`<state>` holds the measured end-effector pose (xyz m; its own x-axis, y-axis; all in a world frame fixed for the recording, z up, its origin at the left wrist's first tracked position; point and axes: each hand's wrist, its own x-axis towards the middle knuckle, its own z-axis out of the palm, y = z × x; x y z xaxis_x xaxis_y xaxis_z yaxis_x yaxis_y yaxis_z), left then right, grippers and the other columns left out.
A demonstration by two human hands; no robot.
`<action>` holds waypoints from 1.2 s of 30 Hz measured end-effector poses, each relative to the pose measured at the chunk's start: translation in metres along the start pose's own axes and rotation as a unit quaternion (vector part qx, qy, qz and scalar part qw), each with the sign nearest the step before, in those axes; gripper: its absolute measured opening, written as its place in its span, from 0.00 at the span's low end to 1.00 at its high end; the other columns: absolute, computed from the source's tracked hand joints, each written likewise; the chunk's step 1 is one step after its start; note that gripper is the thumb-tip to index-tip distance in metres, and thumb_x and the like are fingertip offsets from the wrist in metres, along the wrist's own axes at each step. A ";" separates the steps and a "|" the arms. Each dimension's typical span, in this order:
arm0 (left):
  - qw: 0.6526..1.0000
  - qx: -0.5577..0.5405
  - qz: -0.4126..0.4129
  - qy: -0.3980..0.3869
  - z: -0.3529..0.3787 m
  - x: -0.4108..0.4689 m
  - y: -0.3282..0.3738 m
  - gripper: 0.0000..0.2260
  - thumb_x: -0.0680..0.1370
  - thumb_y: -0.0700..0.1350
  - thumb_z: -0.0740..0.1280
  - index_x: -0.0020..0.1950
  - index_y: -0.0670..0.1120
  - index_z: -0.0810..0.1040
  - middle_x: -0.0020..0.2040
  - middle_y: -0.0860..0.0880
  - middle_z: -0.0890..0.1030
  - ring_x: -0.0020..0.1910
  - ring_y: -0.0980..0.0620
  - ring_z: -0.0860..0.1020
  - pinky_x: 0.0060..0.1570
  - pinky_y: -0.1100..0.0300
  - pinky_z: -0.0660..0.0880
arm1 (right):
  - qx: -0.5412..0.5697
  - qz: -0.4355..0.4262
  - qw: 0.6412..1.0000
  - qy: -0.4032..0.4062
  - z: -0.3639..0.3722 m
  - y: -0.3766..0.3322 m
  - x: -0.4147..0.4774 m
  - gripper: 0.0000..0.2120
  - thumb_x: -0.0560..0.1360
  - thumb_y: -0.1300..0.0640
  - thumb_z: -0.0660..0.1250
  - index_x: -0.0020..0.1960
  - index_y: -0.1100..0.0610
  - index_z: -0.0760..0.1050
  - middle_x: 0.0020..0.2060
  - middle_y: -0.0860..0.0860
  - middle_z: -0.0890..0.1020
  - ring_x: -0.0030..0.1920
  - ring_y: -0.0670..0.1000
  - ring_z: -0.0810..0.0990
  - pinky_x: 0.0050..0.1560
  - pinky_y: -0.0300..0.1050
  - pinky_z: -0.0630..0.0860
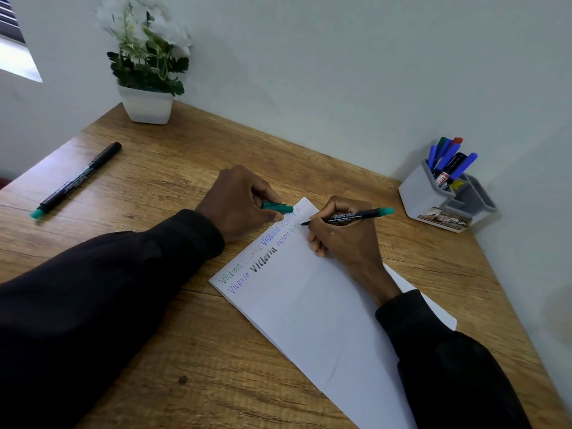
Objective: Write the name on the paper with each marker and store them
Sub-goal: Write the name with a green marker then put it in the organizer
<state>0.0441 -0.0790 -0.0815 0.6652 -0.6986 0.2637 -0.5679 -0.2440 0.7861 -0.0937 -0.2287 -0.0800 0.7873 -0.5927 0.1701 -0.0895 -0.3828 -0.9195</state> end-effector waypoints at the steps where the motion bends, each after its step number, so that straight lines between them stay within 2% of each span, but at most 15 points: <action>1: 1.000 0.001 0.000 0.000 0.000 0.000 0.000 0.13 0.65 0.43 0.81 0.48 0.47 0.86 0.36 0.60 0.80 0.33 0.66 0.77 0.33 0.76 0.71 | 0.004 -0.003 1.000 0.000 0.000 0.001 0.000 0.06 0.74 0.73 0.68 0.38 0.73 0.74 0.28 0.64 0.81 0.23 0.55 0.79 0.23 0.42 0.74; 6: 1.000 0.001 -0.007 0.003 0.000 0.000 0.000 0.13 0.65 0.43 0.81 0.47 0.48 0.86 0.36 0.60 0.80 0.33 0.62 0.77 0.33 0.75 0.72 | 0.027 -0.010 1.000 0.004 0.000 0.004 0.000 0.07 0.76 0.73 0.67 0.39 0.72 0.75 0.29 0.64 0.82 0.24 0.57 0.79 0.24 0.46 0.77; 10: 1.000 0.001 -0.007 0.002 0.000 0.000 -0.001 0.13 0.65 0.43 0.81 0.47 0.47 0.86 0.39 0.56 0.83 0.34 0.60 0.78 0.35 0.73 0.73 | 0.026 -0.005 1.000 0.003 0.000 0.005 0.001 0.08 0.75 0.73 0.67 0.38 0.72 0.75 0.28 0.63 0.82 0.24 0.57 0.79 0.25 0.47 0.76; 15: 1.000 -0.002 -0.006 0.001 0.000 0.000 0.000 0.12 0.65 0.43 0.81 0.47 0.47 0.86 0.36 0.61 0.79 0.33 0.67 0.77 0.33 0.76 0.71 | 0.016 0.006 1.000 0.010 0.000 0.003 0.002 0.06 0.73 0.73 0.67 0.38 0.73 0.74 0.28 0.63 0.82 0.23 0.56 0.79 0.24 0.45 0.76; 19: 1.000 -0.004 -0.005 -0.003 0.000 0.000 -0.001 0.12 0.65 0.43 0.81 0.47 0.47 0.86 0.38 0.58 0.82 0.33 0.65 0.77 0.34 0.75 0.72 | 0.024 -0.007 1.000 0.000 0.000 0.004 0.002 0.08 0.76 0.72 0.68 0.39 0.70 0.77 0.29 0.62 0.82 0.24 0.57 0.80 0.25 0.46 0.77; 23: 1.000 -0.004 0.001 -0.004 -0.001 0.002 0.000 0.13 0.65 0.43 0.81 0.47 0.46 0.86 0.38 0.58 0.81 0.34 0.69 0.77 0.33 0.76 0.71 | 0.035 0.005 0.999 0.012 0.000 0.003 0.003 0.07 0.76 0.74 0.67 0.40 0.73 0.75 0.30 0.64 0.82 0.24 0.57 0.80 0.25 0.46 0.78; 30: 1.000 0.001 -0.003 -0.002 -0.001 0.001 0.002 0.13 0.65 0.43 0.81 0.47 0.46 0.86 0.39 0.57 0.82 0.34 0.63 0.78 0.34 0.75 0.73 | 0.017 0.014 1.000 0.014 -0.001 0.002 0.004 0.05 0.74 0.73 0.67 0.39 0.72 0.76 0.29 0.62 0.83 0.24 0.57 0.81 0.25 0.47 0.78; 36: 1.000 0.002 -0.008 -0.005 -0.001 0.002 0.001 0.12 0.65 0.43 0.81 0.47 0.46 0.86 0.37 0.59 0.81 0.33 0.66 0.77 0.33 0.75 0.73 | 0.014 0.024 0.999 0.022 0.000 0.000 0.005 0.04 0.73 0.73 0.67 0.39 0.73 0.75 0.29 0.63 0.83 0.24 0.57 0.81 0.25 0.45 0.78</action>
<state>0.0451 -0.0797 -0.0794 0.6699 -0.7006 0.2457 -0.5589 -0.2580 0.7881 -0.0897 -0.2315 -0.0795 0.7543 -0.6412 0.1410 -0.1090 -0.3340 -0.9362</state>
